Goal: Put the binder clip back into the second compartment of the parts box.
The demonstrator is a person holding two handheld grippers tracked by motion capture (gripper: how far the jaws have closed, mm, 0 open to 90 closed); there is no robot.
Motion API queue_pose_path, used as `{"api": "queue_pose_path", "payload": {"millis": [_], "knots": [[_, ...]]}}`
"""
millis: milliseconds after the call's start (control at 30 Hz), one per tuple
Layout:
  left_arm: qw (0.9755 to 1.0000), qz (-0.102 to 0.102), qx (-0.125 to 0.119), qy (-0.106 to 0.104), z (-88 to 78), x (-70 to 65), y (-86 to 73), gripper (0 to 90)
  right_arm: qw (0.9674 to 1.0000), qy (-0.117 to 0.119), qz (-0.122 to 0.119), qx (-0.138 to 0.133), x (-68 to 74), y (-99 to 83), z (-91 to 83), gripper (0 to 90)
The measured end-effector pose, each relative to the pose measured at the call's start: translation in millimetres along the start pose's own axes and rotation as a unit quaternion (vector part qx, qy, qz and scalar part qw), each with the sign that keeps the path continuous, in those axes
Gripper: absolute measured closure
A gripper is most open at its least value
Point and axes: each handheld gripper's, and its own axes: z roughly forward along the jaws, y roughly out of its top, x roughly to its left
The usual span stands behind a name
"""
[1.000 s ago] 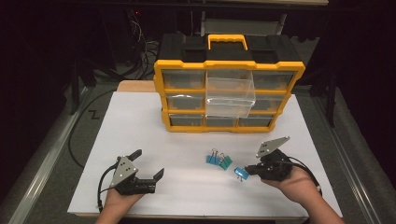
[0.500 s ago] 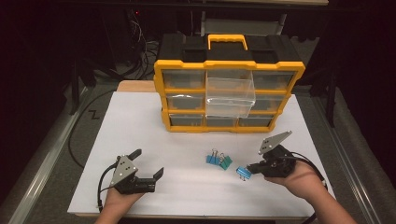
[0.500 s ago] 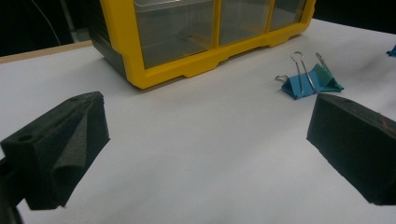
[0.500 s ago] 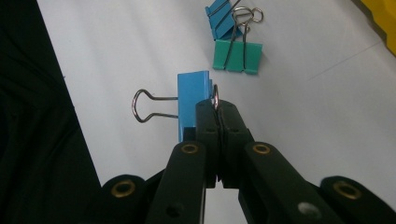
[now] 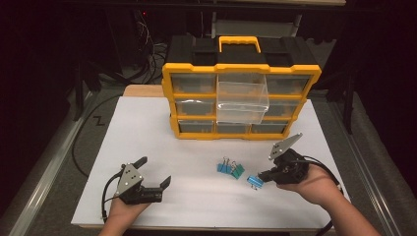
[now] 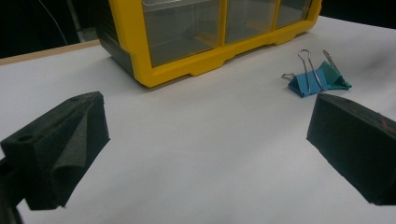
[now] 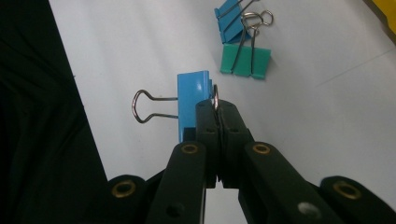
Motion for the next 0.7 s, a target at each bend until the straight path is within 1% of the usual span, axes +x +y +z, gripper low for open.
{"api": "queue_pose_path", "payload": {"millis": [167,267,333,400,467,533,567,633,700], "knots": [[1.0000,-0.003,-0.004,0.001,-1.2,0.1,0.4,0.2,0.9999,0.008,-0.008,0.004,2.4,6.6,-7.0,90.0],[1.0000,0.001,0.000,-0.004,-0.3,-0.8,0.1,0.2,0.9999,0.010,-0.013,0.005,3.7,8.0,-13.9,90.0],[1.0000,0.002,0.000,-0.005,0.4,-1.3,-0.1,0.2,0.9999,0.011,-0.012,0.004,4.1,9.1,-18.6,90.0],[1.0000,0.001,0.000,-0.006,0.1,-1.3,-0.1,0.2,0.9999,0.008,-0.011,0.005,4.6,11.0,-24.3,90.0],[1.0000,-0.003,0.000,-0.009,0.0,-1.2,-0.3,0.2,0.9998,0.004,-0.018,0.005,5.3,14.6,-30.7,90.0],[1.0000,-0.003,0.000,-0.007,0.8,-1.2,-0.5,0.2,0.9998,0.004,-0.021,0.005,5.5,17.8,-35.9,90.0],[1.0000,-0.004,0.001,-0.007,1.1,-1.0,-0.7,0.2,0.9998,0.003,-0.019,0.007,5.3,19.9,-39.4,90.0],[1.0000,-0.002,0.002,-0.006,0.8,-0.8,-0.8,0.2,0.9997,0.001,-0.021,0.010,5.7,23.6,-44.7,90.0],[1.0000,0.001,-0.004,-0.006,-0.8,-1.4,0.0,0.2,0.9996,0.002,-0.027,0.009,6.6,27.8,-49.3,90.0]]}}
